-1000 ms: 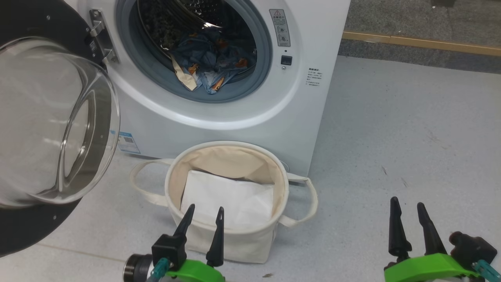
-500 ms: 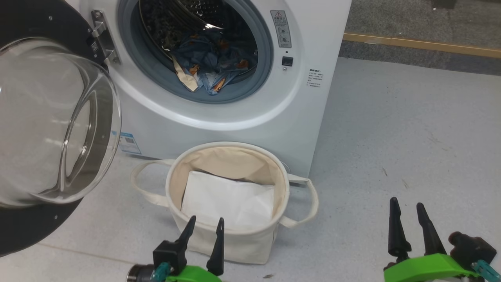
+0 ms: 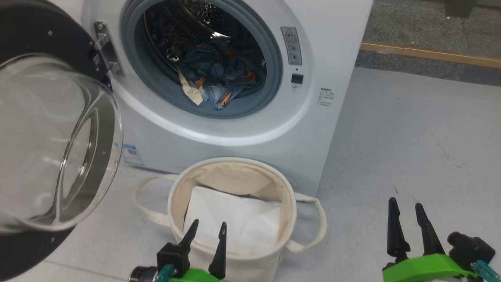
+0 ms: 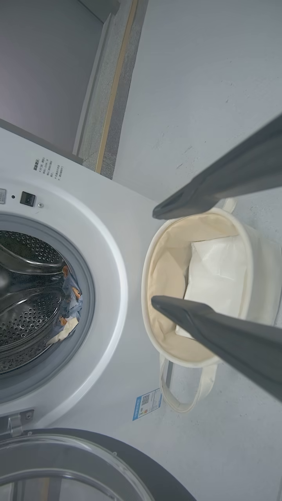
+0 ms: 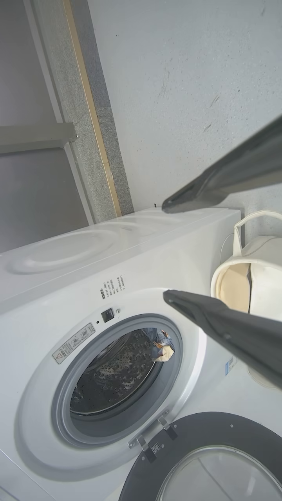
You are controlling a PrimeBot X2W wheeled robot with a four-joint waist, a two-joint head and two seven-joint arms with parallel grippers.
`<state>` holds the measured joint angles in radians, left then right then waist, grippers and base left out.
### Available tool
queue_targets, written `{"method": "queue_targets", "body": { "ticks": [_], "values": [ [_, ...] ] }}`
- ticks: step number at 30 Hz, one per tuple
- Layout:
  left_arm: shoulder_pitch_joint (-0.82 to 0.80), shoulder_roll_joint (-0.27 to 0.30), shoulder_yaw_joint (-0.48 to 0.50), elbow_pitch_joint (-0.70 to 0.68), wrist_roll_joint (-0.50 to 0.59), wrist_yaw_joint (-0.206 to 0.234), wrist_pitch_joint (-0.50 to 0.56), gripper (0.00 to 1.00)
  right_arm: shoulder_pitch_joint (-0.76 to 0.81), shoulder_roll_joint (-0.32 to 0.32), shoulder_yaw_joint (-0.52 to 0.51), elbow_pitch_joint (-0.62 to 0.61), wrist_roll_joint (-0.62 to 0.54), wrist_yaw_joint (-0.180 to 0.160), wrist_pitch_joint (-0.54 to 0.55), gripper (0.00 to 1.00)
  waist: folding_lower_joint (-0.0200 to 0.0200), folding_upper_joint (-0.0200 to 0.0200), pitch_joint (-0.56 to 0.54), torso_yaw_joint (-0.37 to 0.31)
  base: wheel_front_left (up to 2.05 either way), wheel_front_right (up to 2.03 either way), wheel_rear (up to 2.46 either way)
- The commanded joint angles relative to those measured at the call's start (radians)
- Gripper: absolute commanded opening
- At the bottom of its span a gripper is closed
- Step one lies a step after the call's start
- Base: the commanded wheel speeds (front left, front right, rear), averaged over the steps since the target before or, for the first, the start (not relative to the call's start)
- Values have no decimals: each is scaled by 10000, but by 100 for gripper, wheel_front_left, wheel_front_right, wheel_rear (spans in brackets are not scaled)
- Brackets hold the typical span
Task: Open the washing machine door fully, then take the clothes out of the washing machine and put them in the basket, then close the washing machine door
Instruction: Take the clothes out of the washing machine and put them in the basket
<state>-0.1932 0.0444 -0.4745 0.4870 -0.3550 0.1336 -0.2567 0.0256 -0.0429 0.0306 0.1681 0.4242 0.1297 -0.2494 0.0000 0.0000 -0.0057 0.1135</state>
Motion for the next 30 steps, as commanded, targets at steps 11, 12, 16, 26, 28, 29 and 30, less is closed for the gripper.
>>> {"method": "queue_targets", "body": {
  "ticks": [11,12,16,26,28,29,30],
  "values": [
    [-461,58,156,-484,509,138,-51,100,-345,-74,495,-266,-30,10,-124,100,0,0,128,77,116,-117,0],
    [-455,58,161,-479,518,131,-51,100,-334,-74,528,-260,-50,10,-124,100,0,0,136,77,35,-35,0],
    [-453,58,186,-492,540,149,-51,100,-299,-74,607,-264,-115,10,-124,100,0,0,178,61,7,-7,0],
    [-926,58,649,-356,971,547,-51,100,-214,-74,1386,-431,-173,10,-124,100,0,0,830,-444,0,0,0],
    [-1301,71,814,-161,1141,612,-51,100,-241,-74,1613,-503,-135,10,-124,100,0,0,1148,-612,0,0,0],
    [-1547,96,918,-54,1211,639,-51,100,-279,-74,1710,-543,-119,10,-124,100,0,0,1338,-700,0,0,0],
    [-1810,136,1024,59,1273,662,-51,100,-325,-74,1794,-587,-109,10,-124,100,0,0,1542,-787,0,0,0]
  ]
}}
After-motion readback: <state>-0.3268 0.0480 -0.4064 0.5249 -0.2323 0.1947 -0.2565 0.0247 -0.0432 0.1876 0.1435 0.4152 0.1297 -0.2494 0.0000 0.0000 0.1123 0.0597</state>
